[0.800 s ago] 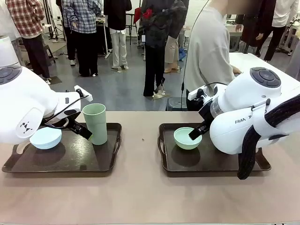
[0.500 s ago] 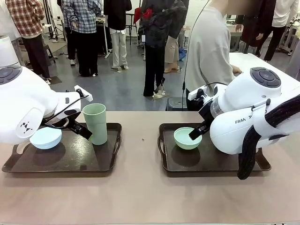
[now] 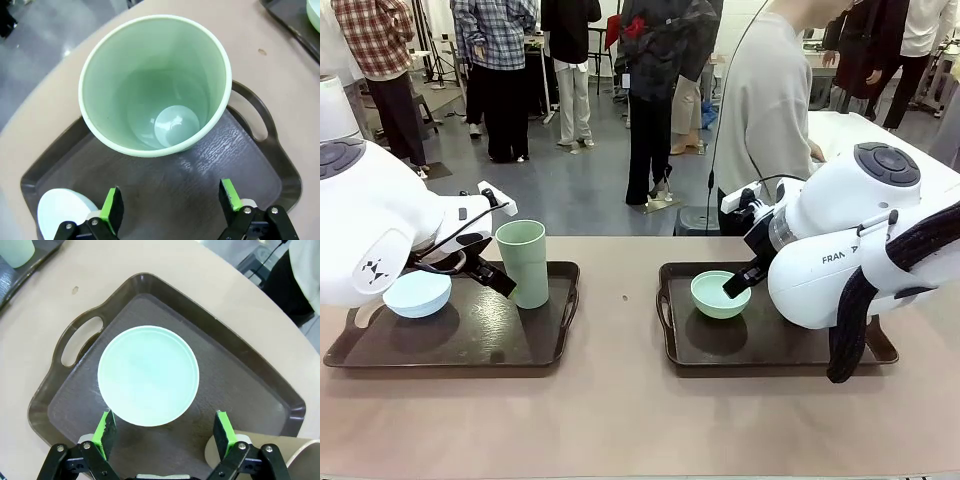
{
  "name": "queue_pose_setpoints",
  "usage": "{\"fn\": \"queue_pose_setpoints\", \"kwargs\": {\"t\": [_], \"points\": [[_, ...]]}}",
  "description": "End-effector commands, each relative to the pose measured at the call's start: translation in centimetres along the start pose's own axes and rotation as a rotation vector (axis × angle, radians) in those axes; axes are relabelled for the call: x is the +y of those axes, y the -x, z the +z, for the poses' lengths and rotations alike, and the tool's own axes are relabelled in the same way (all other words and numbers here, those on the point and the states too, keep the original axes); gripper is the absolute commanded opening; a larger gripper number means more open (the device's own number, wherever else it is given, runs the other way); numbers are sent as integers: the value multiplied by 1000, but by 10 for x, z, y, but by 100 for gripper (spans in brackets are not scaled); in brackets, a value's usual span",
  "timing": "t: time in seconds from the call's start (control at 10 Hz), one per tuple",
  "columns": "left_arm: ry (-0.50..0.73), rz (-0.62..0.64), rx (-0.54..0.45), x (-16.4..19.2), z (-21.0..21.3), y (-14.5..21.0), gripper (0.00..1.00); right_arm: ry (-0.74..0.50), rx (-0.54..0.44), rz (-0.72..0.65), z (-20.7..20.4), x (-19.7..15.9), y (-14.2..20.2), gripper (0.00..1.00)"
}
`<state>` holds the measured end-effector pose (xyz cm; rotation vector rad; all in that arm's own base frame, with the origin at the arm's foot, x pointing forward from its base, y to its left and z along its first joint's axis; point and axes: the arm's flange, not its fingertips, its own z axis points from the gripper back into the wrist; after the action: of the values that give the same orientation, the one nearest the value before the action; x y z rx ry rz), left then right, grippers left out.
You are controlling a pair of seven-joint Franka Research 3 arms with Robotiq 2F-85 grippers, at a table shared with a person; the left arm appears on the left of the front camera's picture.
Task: Set up a tray with a mat and arrange the tableware.
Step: Pick up the Picnic Bowl and Reusable plastic cup from the Handle tray in front of the human's position and hold them in the air.
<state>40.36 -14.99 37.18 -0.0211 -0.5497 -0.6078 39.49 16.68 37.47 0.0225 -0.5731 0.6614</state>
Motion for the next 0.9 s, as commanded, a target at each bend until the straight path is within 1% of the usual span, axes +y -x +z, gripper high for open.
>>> {"fn": "queue_pose_setpoints", "kwargs": {"t": [0.0,0.8], "points": [[0,0,0,0,0,0,100,0,0,0,0,0,0,100],[0,0,0,0,0,0,100,0,0,0,0,0,0,100]]}}
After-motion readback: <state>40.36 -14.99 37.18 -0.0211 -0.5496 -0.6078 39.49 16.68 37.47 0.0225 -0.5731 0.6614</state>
